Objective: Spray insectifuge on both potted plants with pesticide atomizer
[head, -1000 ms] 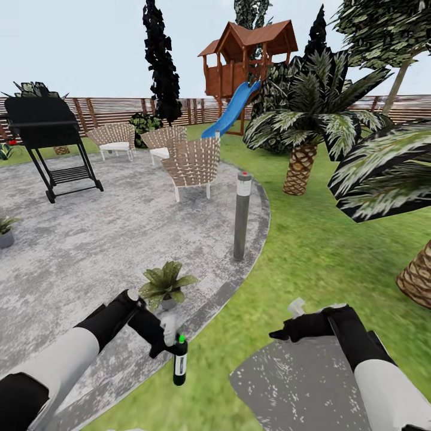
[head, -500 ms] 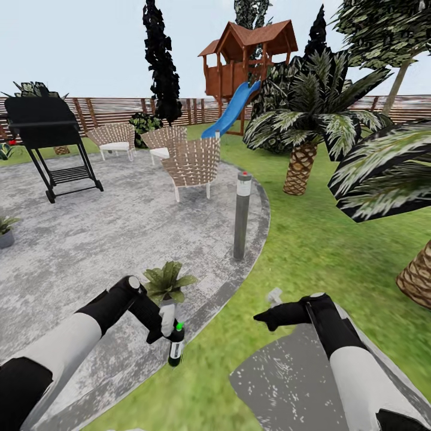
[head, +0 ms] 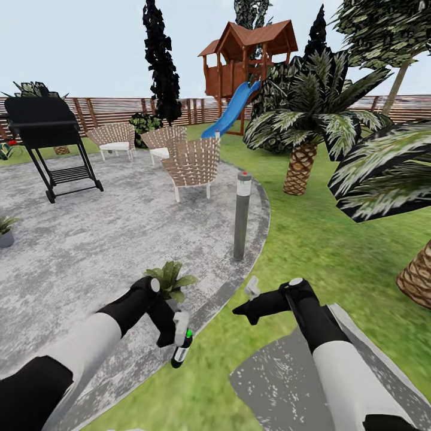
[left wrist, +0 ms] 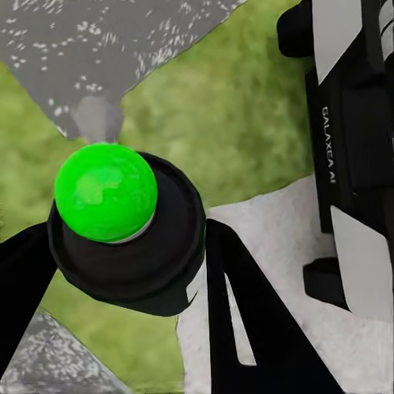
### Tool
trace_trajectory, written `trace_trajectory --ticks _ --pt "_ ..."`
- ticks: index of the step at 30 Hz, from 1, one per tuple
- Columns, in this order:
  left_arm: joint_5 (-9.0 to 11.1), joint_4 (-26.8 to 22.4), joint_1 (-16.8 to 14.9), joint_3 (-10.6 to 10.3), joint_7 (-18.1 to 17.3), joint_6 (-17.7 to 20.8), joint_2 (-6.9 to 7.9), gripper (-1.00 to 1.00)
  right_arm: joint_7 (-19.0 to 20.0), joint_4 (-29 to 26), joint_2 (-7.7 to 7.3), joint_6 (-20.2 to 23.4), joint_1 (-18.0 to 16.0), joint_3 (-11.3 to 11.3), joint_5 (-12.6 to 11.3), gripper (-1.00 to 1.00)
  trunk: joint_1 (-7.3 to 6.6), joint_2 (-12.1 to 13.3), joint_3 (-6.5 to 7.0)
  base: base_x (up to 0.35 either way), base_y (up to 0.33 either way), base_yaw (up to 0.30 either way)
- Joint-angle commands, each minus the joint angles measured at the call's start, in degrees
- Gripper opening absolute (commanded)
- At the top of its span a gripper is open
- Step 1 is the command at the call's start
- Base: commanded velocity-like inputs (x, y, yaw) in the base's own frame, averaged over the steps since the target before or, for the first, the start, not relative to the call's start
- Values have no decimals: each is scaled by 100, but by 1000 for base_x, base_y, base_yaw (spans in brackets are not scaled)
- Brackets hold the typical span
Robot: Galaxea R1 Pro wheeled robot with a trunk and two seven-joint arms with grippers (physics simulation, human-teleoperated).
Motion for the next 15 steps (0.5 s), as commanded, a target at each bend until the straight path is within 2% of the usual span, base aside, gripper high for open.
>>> trace_trajectory --ticks 1,2,3,5,8,10,11,12,15 --pt "-153 -10 -4 -25 -17 44 -47 -100 44 -8 6 54 -4 -26 41 -100 -1 -3 -6 0 0 0" --pt "-330 -9 -4 -25 -18 46 -115 -100 44 -8 4 52 -4 -25 37 -100 -1 -3 -6 0 0 0" --pt "-404 -8 -4 -25 -19 49 -158 -100 44 -8 3 51 -4 -25 38 -100 -1 -3 -6 0 0 0" --pt "-515 -7 -4 -20 -21 76 -365 -100 44 -8 2 49 -4 -22 41 -100 -1 -3 -6 0 0 0" --pt "-555 -7 -16 -17 -33 152 -517 -100 44 -9 20 54 -4 12 41 -100 -1 -3 -6 0 0 0" --pt "-562 -9 -41 -16 -39 244 -544 -100 44 -9 25 93 -4 148 37 -100 -1 -3 -6 0 0 0" --pt "-564 -11 -54 -16 -44 291 -602 -100 44 -12 31 177 -4 314 34 -100 -1 -3 -6 0 0 0" --pt "-569 -11 -61 -16 -42 313 -670 -100 44 -15 34 221 -4 384 33 -100 -1 -3 -6 0 0 0" --pt "-567 -11 -168 -16 -38 532 -718 -100 44 -18 74 247 -4 429 32 -100 -1 -3 -6 0 0 0"
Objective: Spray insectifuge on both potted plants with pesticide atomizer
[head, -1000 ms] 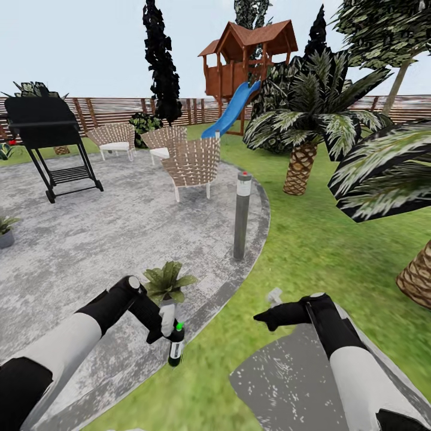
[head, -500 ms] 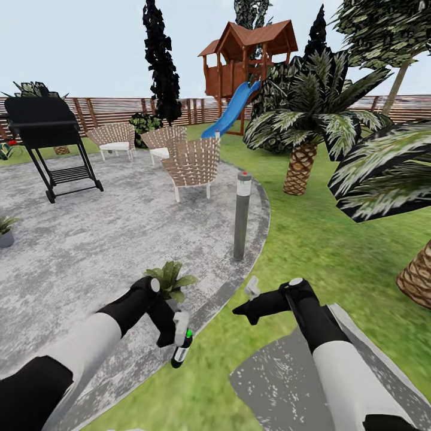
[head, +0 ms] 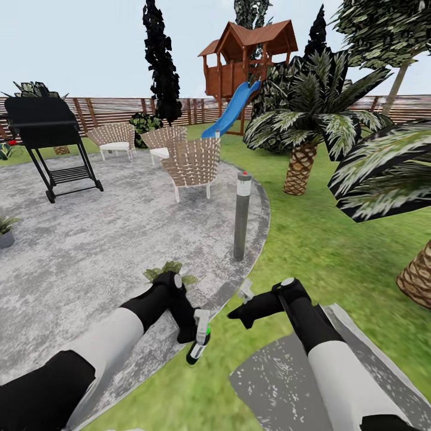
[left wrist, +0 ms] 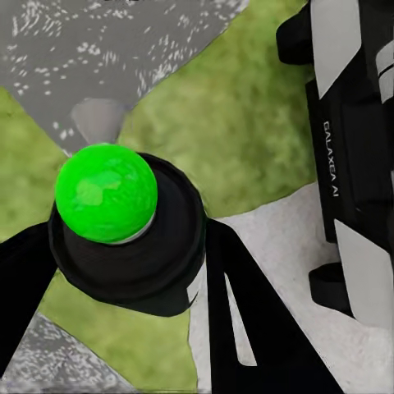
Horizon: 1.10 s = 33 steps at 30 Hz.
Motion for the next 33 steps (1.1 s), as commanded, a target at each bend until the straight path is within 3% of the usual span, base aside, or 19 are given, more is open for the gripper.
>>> trace_trajectory --ticks 1,7,9,21,27,33 --pt "-14 -7 -126 -8 -26 113 -6 -100 30 -13 12 56 -3 2 29 -100 0 -2 -6 0 0 0" --pt "-14 -6 -232 -8 -8 416 -71 -100 30 -281 27 83 -3 8 18 -100 0 -2 -6 0 0 0" --pt "-13 -7 -241 -8 -4 485 -78 -100 30 -401 55 274 -3 9 13 -100 0 -2 -6 0 0 0" --pt "-13 -7 -246 1 162 542 -130 -100 30 -521 167 391 -3 101 -2 -100 0 -2 -6 0 0 0" --pt "-6 -170 -246 1 184 543 -156 -100 30 -527 168 392 -3 132 -259 -100 0 -2 -6 0 0 0" --pt "8 -208 -246 1 177 537 -159 -100 30 -530 168 392 -3 235 -295 -100 0 -2 -6 0 0 0"
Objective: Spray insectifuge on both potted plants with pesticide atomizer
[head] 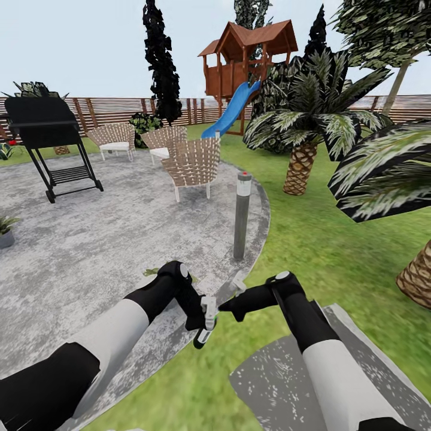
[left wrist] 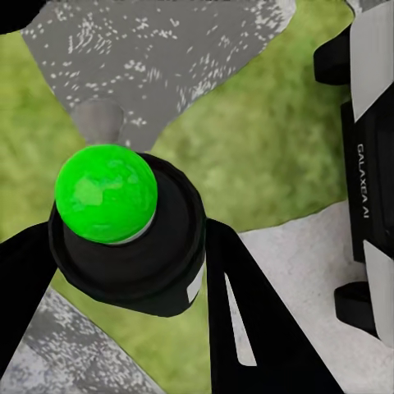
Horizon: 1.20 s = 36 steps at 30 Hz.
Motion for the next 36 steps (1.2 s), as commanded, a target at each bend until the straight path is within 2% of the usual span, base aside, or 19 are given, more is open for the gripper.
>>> trace_trajectory --ticks 1,20,36 --pt "-15 -8 -3 -5 -32 59 0 -100 33 -6 3 51 -3 24 33 -100 -1 -3 -5 0 0 0" --pt "21 -168 -3 -3 -62 23 -2 -100 25 -5 -24 43 -3 52 40 -100 -1 -3 -5 0 0 0" --pt "21 -211 -3 3 -79 22 -88 -100 15 -4 -24 42 -2 52 41 -100 -1 -3 -5 0 0 0"
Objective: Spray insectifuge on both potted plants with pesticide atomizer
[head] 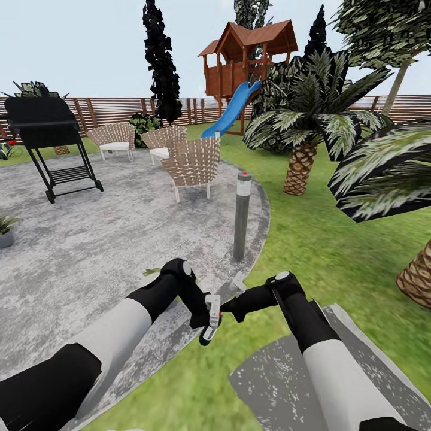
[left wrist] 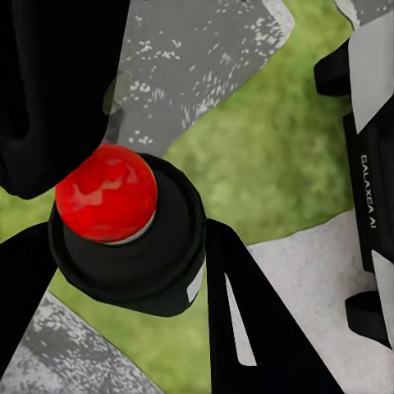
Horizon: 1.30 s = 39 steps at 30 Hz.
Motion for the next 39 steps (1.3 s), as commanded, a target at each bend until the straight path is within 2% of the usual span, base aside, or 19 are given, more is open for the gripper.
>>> trace_trajectory --ticks 1,7,10,12,14,16,18,20,21,22,25,27,28,29,31,34,35,38,39 --pt "-22 -7 -3 -4 -28 60 0 -100 33 -7 3 51 -4 -4 33 -100 -1 -3 -5 0 0 0" --pt "-65 25 -3 0 -14 73 109 -100 34 -7 3 51 -5 -4 33 -100 -1 -3 -5 0 0 0" --pt "-75 35 -3 -3 -11 84 481 -100 40 -8 3 51 -5 -4 33 -100 -1 -3 -5 0 0 0" --pt "-77 41 -3 -3 -11 84 901 -100 41 -5 5 51 -5 -4 33 -100 -1 -3 -5 0 0 0" --pt "-75 45 -3 7 -1 80 1179 -100 38 -3 10 51 -5 -4 33 -100 -1 -3 -5 0 0 0" --pt "-60 46 8 55 22 86 1387 -100 35 -2 7 51 -5 -12 38 -100 -1 -3 -5 0 0 0" --pt "-54 46 41 316 41 92 1505 -100 33 1 -16 41 4 -24 37 -100 -1 -3 -5 0 0 0" --pt "-52 56 70 741 65 95 1612 -100 5 121 -49 -1 17 -50 42 -100 -1 -3 -5 0 0 0" --pt "-51 59 117 950 73 95 1653 -100 -7 268 -155 -29 22 -62 42 -100 -1 -3 -5 0 0 0" --pt "-51 61 235 1251 104 95 1691 -100 -18 495 -439 -66 26 -74 42 100 -1 -3 -5 0 0 0" --pt "-51 58 659 2081 335 95 1727 -100 -41 862 -1300 -100 60 -135 28 100 -1 -3 -5 0 0 0" --pt "-51 56 863 2478 573 95 1730 -100 -97 1142 -1683 -125 79 -318 26 100 -1 -3 -5 0 0 0" --pt "-51 56 987 2713 783 95 1730 -100 -174 1323 -1872 -183 83 -545 25 100 -1 -3 -5 0 0 0" --pt "-51 55 1199 3160 1248 95 1731 -100 -458 1614 -2153 -414 88 -1073 26 100 -1 -3 -5 0 0 0" --pt "-51 55 1388 3572 1812 84 1731 -100 -1183 1806 -2309 -815 90 -1634 30 100 -1 -3 -5 0 0 0" --pt "-39 55 1783 4161 2579 57 1731 -100 -2892 1928 -2404 -1588 91 -2330 29 100 -1 -3 -5 0 0 0" --pt "-34 55 1881 4346 2689 32 1731 -100 -3231 1940 -2411 -1740 91 -2482 27 100 -1 -3 -5 0 0 0" --pt "-26 58 2248 5351 2848 -282 1725 -100 -3776 2205 -2342 -2045 157 -3264 19 100 -1 -3 -5 0 0 0" --pt "-30 74 2398 5865 2870 -530 1700 -100 -3854 2694 -2294 -2169 198 -3724 17 100 -1 -3 -5 0 0 0"
